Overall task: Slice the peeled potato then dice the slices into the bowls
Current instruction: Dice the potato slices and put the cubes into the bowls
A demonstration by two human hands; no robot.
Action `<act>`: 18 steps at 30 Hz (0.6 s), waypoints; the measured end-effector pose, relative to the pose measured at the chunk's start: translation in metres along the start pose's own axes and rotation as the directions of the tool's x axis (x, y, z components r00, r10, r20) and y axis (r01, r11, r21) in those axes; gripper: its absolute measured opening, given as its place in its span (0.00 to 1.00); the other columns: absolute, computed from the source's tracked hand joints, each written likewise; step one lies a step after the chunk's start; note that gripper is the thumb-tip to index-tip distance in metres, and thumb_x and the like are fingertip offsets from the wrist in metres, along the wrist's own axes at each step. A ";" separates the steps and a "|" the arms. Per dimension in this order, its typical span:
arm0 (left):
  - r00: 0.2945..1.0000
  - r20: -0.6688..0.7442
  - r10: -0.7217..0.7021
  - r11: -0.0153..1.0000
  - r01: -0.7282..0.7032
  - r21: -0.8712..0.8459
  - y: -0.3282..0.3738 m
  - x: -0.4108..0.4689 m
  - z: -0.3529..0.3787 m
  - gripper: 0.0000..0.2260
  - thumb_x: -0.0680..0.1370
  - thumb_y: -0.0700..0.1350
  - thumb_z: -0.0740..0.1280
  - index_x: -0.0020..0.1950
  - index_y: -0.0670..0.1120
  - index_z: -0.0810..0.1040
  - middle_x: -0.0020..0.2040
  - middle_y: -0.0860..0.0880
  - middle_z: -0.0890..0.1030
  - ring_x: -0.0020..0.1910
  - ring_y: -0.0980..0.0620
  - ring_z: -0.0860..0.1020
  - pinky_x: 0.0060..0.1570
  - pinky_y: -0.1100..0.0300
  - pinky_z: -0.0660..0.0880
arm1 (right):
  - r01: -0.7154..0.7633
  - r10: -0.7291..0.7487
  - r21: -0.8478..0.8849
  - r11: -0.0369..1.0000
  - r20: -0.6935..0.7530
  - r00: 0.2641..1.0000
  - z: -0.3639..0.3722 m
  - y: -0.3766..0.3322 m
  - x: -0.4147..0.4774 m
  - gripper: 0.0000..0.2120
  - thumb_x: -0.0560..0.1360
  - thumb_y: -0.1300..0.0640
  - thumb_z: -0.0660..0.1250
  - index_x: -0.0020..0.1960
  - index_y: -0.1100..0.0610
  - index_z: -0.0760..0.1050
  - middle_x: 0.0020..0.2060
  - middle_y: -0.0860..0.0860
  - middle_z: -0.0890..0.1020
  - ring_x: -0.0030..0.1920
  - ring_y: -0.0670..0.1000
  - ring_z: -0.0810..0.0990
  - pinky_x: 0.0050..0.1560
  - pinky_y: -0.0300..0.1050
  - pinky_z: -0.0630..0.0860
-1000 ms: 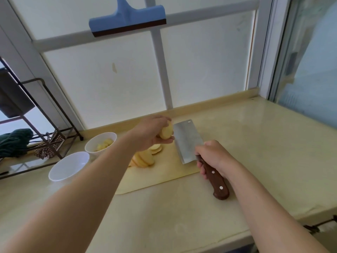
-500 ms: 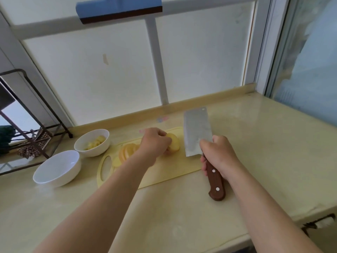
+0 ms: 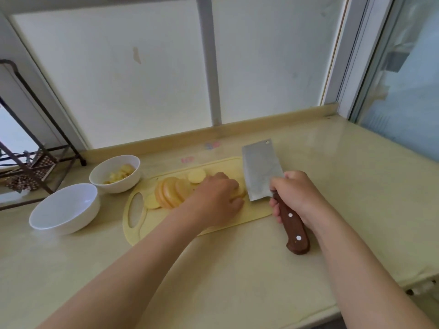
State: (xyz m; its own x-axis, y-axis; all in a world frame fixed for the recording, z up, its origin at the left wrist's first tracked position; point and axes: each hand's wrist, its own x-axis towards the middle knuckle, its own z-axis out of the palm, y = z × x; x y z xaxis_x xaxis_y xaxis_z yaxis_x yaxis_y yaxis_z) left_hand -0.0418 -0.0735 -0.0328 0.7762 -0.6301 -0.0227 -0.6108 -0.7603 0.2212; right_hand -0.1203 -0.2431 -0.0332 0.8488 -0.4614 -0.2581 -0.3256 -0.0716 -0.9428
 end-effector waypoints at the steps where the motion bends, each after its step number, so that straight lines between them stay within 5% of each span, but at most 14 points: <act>1: 0.999 -0.029 0.021 1.000 -0.021 -0.006 -0.002 0.002 0.004 0.15 0.78 0.56 0.63 0.58 0.48 0.78 0.57 0.48 0.75 0.56 0.46 0.74 0.57 0.49 0.73 | -0.009 0.009 0.015 1.000 -0.002 1.000 -0.001 -0.001 0.000 0.02 0.75 0.66 0.60 0.45 0.61 0.70 0.30 0.59 0.75 0.21 0.53 0.72 0.24 0.44 0.73; 7: 0.985 -0.171 -0.040 0.999 0.034 -0.037 -0.002 0.003 0.006 0.16 0.78 0.58 0.63 0.43 0.46 0.77 0.43 0.48 0.75 0.45 0.48 0.73 0.44 0.52 0.72 | -0.022 0.027 -0.122 0.992 0.039 0.999 -0.011 -0.011 -0.008 0.04 0.77 0.66 0.59 0.45 0.59 0.70 0.30 0.58 0.76 0.21 0.53 0.72 0.25 0.44 0.73; 11: 0.980 -0.141 -0.141 0.990 0.141 -0.013 0.011 0.002 0.006 0.21 0.79 0.59 0.64 0.34 0.45 0.68 0.38 0.47 0.72 0.42 0.46 0.71 0.38 0.54 0.65 | 0.023 0.006 -0.293 0.956 0.098 0.995 -0.008 -0.026 -0.014 0.06 0.77 0.65 0.57 0.49 0.60 0.73 0.35 0.59 0.78 0.23 0.53 0.74 0.27 0.44 0.74; 14: 0.989 -0.083 -0.119 0.983 0.105 -0.154 0.009 0.004 0.000 0.07 0.77 0.52 0.68 0.49 0.49 0.78 0.51 0.47 0.80 0.49 0.49 0.76 0.48 0.55 0.75 | 0.060 -0.009 -0.387 0.920 0.131 0.991 -0.006 -0.035 -0.014 0.08 0.75 0.65 0.57 0.52 0.61 0.73 0.36 0.59 0.78 0.23 0.53 0.75 0.28 0.45 0.75; 18: 0.997 -0.081 0.006 0.987 -0.019 -0.158 -0.009 0.003 -0.006 0.16 0.75 0.47 0.69 0.63 0.49 0.79 0.56 0.52 0.78 0.57 0.50 0.76 0.51 0.65 0.67 | 0.100 -0.033 -0.468 0.878 0.148 0.988 -0.003 -0.042 -0.013 0.11 0.74 0.65 0.57 0.55 0.60 0.73 0.37 0.60 0.79 0.24 0.53 0.76 0.27 0.44 0.76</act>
State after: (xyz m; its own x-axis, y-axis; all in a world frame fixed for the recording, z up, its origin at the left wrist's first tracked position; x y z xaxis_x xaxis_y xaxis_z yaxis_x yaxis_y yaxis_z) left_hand -0.0329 -0.0671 -0.0291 0.7826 -0.6199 0.0574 -0.5928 -0.7138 0.3730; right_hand -0.1184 -0.2367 0.0102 0.9114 -0.3232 -0.2548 -0.3964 -0.5231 -0.7545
